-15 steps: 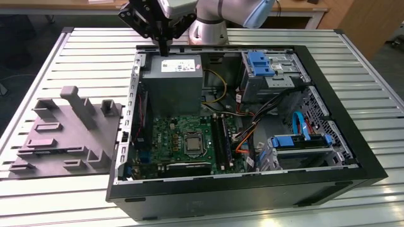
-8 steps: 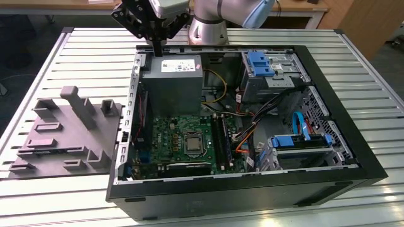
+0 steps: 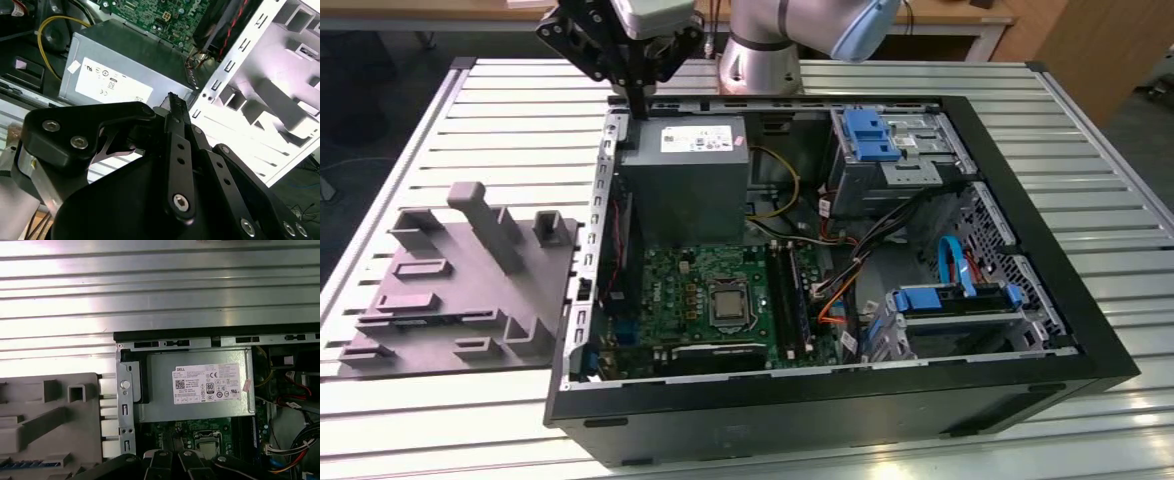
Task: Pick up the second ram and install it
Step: 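Reach for the second ram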
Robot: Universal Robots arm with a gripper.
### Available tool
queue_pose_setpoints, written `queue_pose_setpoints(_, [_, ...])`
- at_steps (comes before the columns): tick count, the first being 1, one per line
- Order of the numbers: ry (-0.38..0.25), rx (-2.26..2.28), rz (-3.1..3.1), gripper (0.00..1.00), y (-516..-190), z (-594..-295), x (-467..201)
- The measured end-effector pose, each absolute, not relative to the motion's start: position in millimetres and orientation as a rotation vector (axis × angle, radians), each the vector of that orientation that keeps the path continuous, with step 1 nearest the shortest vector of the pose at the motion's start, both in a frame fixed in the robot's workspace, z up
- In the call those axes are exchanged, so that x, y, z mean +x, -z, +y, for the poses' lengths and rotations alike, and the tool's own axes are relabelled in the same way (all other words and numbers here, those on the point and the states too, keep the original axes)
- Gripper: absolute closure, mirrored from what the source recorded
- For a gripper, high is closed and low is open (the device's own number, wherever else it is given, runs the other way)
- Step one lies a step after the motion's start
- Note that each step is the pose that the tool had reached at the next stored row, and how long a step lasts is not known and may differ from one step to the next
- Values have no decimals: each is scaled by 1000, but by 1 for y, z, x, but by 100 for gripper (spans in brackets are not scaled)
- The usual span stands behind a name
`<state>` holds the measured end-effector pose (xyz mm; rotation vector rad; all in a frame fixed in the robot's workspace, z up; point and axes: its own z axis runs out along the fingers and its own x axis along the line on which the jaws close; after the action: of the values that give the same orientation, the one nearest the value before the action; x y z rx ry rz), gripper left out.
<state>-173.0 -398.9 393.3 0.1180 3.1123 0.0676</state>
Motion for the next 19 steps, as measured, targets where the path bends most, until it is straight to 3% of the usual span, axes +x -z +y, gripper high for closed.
queue_pose_setpoints(19, [-68, 118, 3112, 90, -393, -399, -213])
